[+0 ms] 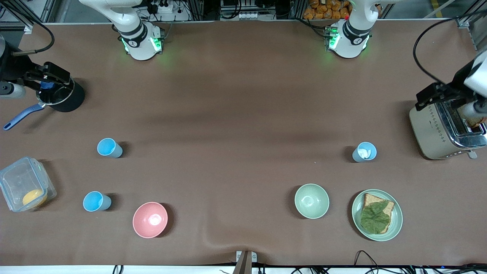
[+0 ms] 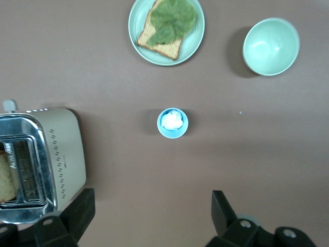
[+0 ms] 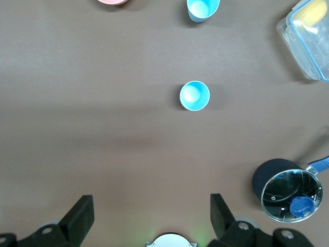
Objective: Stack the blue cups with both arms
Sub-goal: 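Reach the left gripper down to the blue cup beside the toaster, then grasp the blue cup with the left gripper while the right gripper reaches another cup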
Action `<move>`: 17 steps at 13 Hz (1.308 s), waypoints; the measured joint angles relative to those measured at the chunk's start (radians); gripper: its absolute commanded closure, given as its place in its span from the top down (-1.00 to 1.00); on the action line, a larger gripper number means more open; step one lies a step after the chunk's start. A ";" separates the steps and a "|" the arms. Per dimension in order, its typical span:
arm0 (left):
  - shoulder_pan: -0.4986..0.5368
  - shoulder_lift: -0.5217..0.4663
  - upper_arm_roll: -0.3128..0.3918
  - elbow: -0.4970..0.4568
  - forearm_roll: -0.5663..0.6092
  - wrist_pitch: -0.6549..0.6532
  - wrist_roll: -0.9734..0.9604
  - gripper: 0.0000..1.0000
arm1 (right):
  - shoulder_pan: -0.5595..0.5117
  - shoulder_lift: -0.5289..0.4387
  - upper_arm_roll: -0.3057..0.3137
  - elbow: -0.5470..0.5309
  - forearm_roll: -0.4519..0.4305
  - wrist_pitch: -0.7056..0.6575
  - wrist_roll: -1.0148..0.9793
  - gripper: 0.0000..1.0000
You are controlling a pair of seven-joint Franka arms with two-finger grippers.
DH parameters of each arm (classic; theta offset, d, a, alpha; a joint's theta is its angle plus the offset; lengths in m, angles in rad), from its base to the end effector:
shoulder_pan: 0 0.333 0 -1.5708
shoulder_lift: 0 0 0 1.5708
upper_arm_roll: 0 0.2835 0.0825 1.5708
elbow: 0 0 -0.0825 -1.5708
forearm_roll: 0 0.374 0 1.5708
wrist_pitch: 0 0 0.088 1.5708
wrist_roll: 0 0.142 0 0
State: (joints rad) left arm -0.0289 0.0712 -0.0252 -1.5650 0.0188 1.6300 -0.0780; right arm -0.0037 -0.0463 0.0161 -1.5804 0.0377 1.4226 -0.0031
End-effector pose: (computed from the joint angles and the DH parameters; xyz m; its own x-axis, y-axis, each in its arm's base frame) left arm 0.5675 -0.0278 0.5253 0.9997 0.0228 -0.0048 0.0227 -0.9996 -0.0174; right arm 0.5115 0.0123 0.5654 0.9936 0.0209 -0.1111 0.0168 -0.9992 -0.0373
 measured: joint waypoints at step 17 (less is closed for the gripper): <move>0.026 0.331 -0.004 -0.482 0.000 0.839 0.014 0.62 | -0.124 0.285 -0.008 -0.022 0.017 -0.201 -0.008 1.00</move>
State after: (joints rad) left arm -0.0027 0.4027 -0.0296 -2.0468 0.0188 2.4692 -0.0637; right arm -0.1278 0.2384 0.0079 -1.6024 0.0552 1.2216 -0.0112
